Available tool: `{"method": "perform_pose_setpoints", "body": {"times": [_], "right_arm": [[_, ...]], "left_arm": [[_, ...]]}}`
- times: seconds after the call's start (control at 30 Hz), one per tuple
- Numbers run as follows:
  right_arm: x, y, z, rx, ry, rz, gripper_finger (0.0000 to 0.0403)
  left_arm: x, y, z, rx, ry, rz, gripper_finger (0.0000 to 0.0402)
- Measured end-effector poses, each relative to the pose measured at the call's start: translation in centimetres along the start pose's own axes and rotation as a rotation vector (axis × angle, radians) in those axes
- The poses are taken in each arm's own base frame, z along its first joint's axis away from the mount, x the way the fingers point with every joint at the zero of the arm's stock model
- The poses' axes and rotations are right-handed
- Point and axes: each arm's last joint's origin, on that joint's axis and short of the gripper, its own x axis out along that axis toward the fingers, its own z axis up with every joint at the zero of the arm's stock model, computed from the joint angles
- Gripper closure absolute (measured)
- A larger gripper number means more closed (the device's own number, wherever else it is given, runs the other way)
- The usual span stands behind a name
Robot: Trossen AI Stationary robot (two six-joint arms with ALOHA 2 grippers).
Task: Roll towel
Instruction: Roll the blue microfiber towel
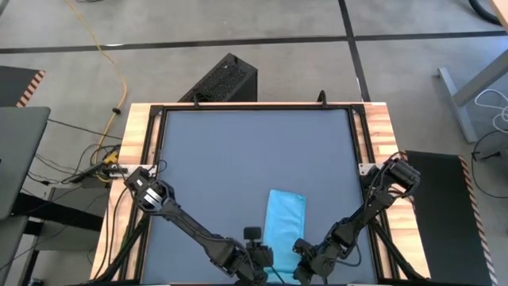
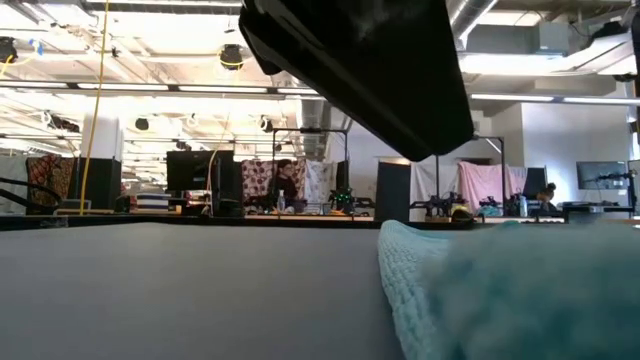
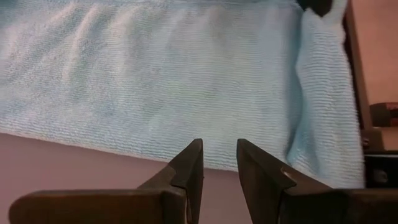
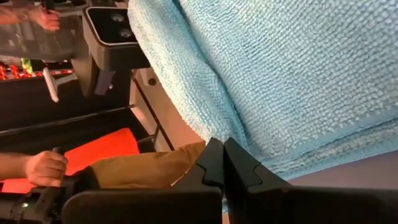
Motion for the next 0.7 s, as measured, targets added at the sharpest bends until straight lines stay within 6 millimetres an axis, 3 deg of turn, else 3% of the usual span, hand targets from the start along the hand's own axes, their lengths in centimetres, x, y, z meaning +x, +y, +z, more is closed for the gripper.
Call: {"method": "perform_pose_setpoints", "body": {"times": [0.7], "right_arm": [[0.0, -1.2, 1.4, 0.027, -0.112, -0.126, 0.0387]], "left_arm": [[-0.3, -0.4, -0.3, 0.109, -0.025, 0.056, 0.0315]]}}
